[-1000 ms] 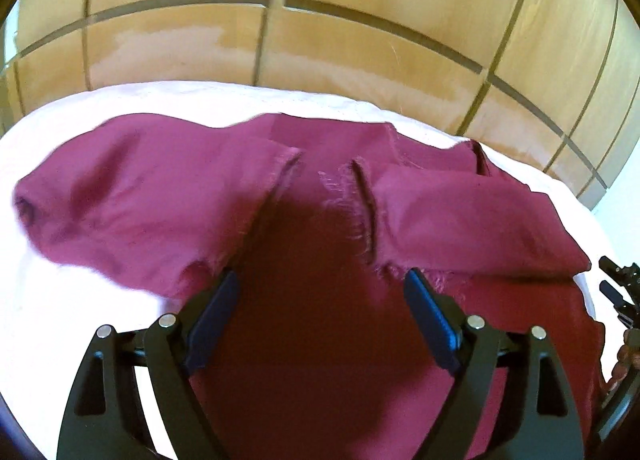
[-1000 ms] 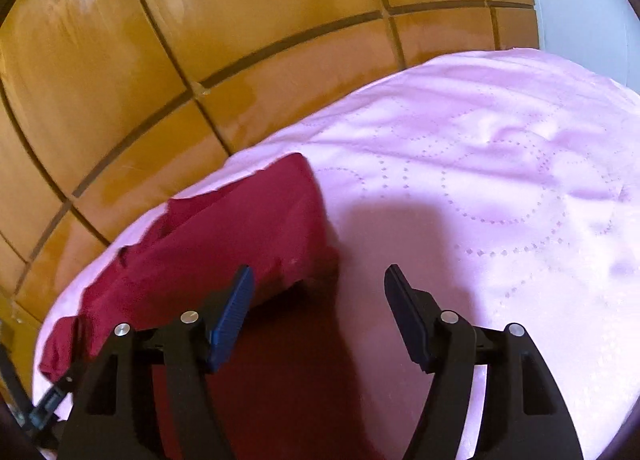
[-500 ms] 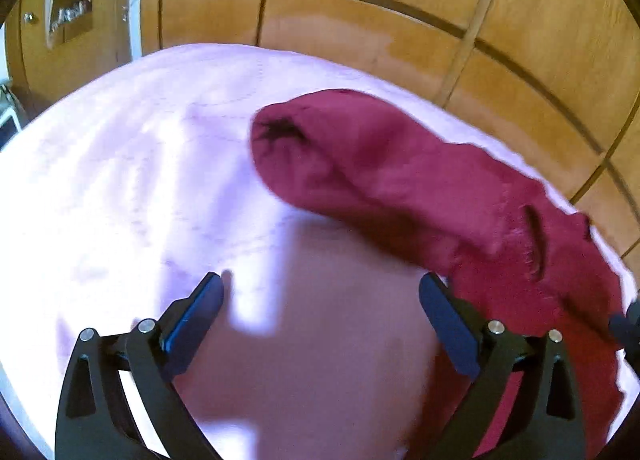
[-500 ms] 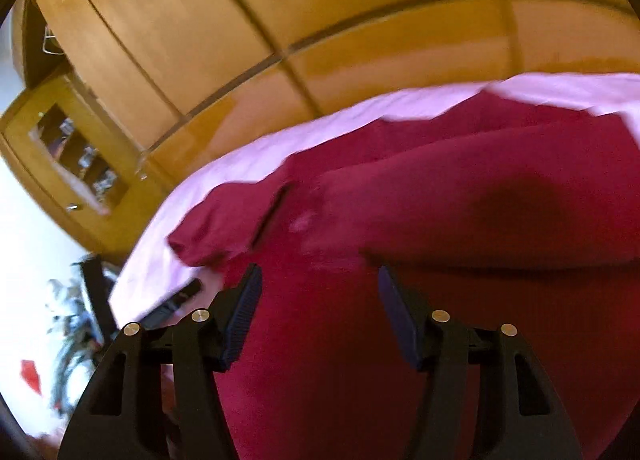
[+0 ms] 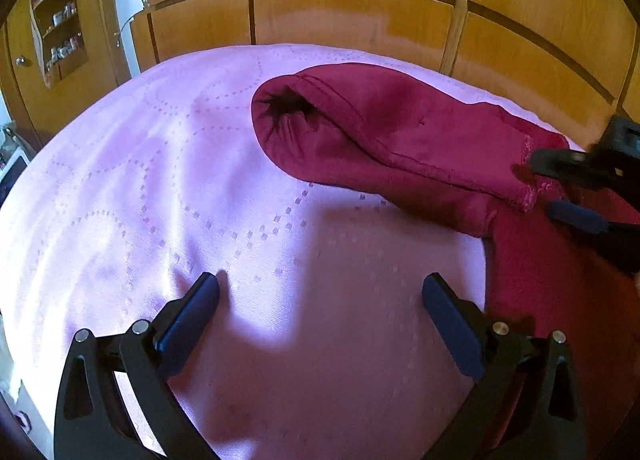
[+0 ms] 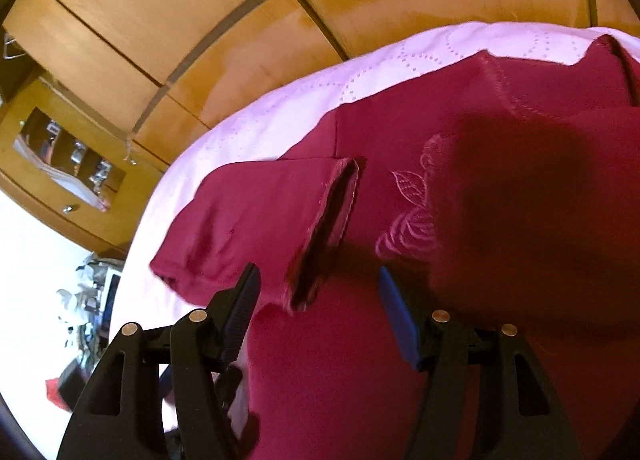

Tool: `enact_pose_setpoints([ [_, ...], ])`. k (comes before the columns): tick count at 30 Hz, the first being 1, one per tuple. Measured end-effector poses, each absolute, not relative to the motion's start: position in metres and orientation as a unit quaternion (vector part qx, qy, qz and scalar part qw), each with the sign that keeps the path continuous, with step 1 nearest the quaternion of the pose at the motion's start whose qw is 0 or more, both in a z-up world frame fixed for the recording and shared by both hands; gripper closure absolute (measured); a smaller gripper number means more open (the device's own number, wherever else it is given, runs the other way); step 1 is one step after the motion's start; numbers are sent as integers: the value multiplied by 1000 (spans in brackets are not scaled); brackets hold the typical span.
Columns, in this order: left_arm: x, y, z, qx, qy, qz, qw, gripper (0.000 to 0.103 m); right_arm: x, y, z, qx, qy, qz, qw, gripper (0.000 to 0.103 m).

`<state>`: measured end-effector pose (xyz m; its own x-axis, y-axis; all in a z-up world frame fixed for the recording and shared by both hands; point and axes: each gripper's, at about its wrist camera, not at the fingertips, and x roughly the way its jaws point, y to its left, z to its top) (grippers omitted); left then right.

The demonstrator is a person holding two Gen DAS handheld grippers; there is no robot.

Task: Fold small clothes

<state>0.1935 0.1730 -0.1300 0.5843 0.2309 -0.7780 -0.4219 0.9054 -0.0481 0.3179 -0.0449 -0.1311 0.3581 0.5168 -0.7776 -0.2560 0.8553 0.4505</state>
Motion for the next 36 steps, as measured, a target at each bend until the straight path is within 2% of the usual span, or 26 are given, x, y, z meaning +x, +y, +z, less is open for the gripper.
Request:
enact_pose_setpoints([
  [2, 191, 174, -131, -118, 413, 183, 884, 2, 323, -41, -135, 128, 517, 225, 816, 43],
  [3, 190, 174, -131, -119, 413, 182, 884, 2, 323, -38, -135, 125, 514, 221, 819, 49],
  [4, 190, 174, -131, -119, 413, 182, 885, 2, 322, -34, -135, 118, 510, 219, 823, 66],
  [7, 186, 178, -132, -120, 411, 182, 885, 2, 324, -24, -136, 90, 509, 219, 827, 94],
  [8, 185, 178, -132, -121, 410, 181, 886, 2, 324, -23, -134, 96, 507, 227, 826, 96],
  [20, 186, 175, -131, -124, 411, 179, 885, 2, 312, -62, -61, 84, 424, 243, 868, 97],
  [36, 186, 180, -128, -135, 407, 172, 887, 2, 312, -159, -23, 112, 380, 176, 901, 97],
])
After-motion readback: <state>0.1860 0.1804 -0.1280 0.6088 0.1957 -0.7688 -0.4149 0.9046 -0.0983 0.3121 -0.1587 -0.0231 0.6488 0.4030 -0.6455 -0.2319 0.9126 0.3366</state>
